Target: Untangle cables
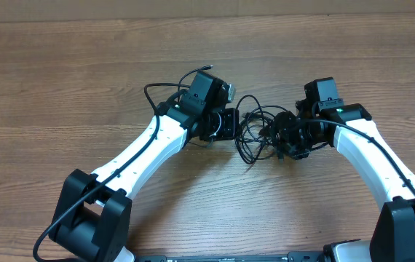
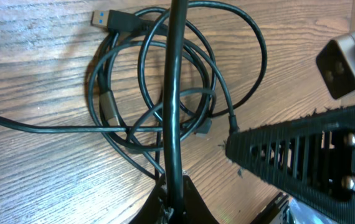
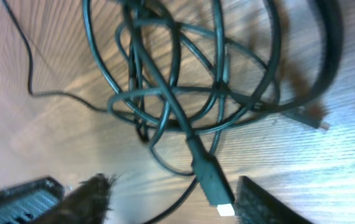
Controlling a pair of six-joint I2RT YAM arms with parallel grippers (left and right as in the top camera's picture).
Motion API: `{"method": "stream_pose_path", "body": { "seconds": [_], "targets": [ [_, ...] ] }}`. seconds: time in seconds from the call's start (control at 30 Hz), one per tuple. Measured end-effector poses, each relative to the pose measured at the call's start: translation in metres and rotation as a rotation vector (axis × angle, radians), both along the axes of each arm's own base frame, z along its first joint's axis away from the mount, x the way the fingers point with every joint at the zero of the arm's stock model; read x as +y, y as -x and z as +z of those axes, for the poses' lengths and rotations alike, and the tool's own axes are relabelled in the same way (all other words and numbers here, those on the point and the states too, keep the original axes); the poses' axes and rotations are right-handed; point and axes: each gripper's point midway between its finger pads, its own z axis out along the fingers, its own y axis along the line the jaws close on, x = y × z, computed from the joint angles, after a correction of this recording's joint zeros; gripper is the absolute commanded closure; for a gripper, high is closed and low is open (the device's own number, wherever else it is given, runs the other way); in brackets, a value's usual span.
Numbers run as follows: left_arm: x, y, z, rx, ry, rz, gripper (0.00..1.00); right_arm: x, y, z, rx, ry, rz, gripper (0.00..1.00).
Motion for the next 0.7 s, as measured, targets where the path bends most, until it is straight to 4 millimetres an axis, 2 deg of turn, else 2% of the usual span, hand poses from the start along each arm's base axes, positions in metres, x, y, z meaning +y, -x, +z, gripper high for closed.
{"method": "stream_pose_path", "body": {
  "seconds": [0.23,0.37,0.43,0.47,0.57,0.7],
  "targets": [
    [-0.005,0.004,0.001,-0.001,0.005,-0.016,0.96,0.018,-0.004,0.004,-0.019,-0.022,0.000,0.52],
    [-0.007,0.006,0.003,0.004,0.019,-0.026,0.96,0.035,-0.003,-0.001,-0.075,0.059,0.050,0.50],
    [-0.007,0.007,0.012,-0.011,0.033,-0.028,0.96,0.040,-0.004,-0.004,-0.095,0.101,0.052,0.50],
    [-0.007,0.007,0.019,-0.024,0.042,-0.029,0.96,0.041,-0.007,-0.005,-0.103,0.112,0.044,0.50],
    [-0.005,0.011,0.056,-0.105,0.089,-0.034,0.96,0.043,-0.022,-0.012,-0.136,0.122,0.013,0.51],
    [0.006,0.022,0.124,-0.261,0.174,-0.030,0.96,0.050,-0.039,-0.035,-0.131,0.105,-0.005,0.51]
  ]
}}
